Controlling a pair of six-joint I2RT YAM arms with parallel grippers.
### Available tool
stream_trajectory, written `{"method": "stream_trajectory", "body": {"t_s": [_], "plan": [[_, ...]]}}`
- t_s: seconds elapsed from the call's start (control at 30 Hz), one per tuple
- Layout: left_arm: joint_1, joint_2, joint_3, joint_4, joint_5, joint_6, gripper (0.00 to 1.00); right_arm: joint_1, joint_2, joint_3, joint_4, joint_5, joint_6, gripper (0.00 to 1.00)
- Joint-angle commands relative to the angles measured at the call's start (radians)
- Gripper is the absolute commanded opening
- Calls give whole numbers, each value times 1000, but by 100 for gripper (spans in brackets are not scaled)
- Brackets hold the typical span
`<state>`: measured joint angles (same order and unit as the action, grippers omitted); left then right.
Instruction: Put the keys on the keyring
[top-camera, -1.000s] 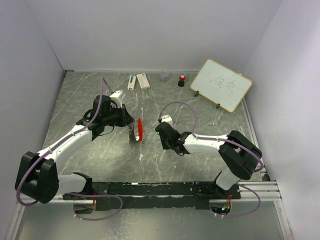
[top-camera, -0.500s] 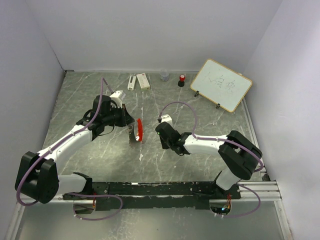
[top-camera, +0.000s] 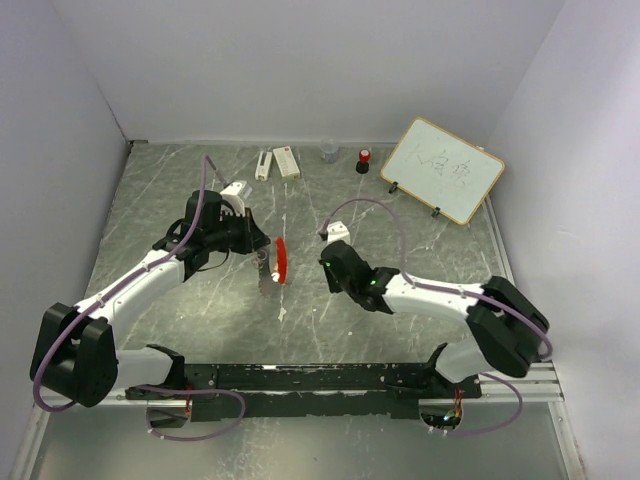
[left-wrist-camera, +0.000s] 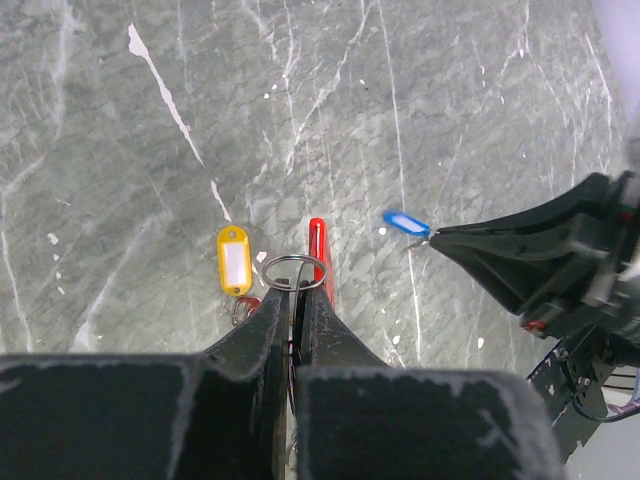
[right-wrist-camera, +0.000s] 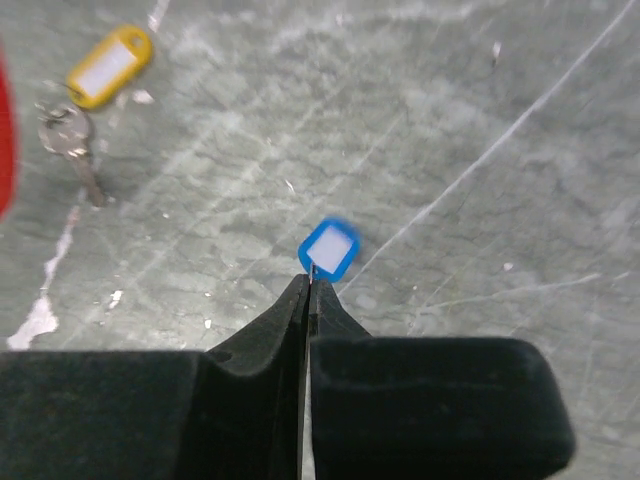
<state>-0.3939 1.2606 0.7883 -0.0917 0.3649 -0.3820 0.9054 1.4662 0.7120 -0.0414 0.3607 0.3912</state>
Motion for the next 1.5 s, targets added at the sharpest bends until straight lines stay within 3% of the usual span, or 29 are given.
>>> {"method": "stream_trajectory", "body": {"t_s": [0.0, 0.17, 0.37, 0.73, 1.07, 1.47], "plan": [[6, 6, 32, 66, 59, 11, 7, 5, -132, -27, 103, 7, -152, 0], [1, 9, 40, 99, 114, 20, 7, 4, -258, -45, 178, -96, -299, 0], [-46, 17, 63, 94, 146, 86, 7, 4, -269, 16, 157, -175, -395, 0], [-158, 39, 109, 62, 113, 133, 7, 5, -279, 2, 246, -239, -503, 0], [-201, 33, 98, 71, 133, 163, 7, 3, -349, -115, 421, -275, -629, 0], [-224, 44, 113, 65, 139, 184, 7, 3, -351, -111, 434, -387, -673, 0]]}}
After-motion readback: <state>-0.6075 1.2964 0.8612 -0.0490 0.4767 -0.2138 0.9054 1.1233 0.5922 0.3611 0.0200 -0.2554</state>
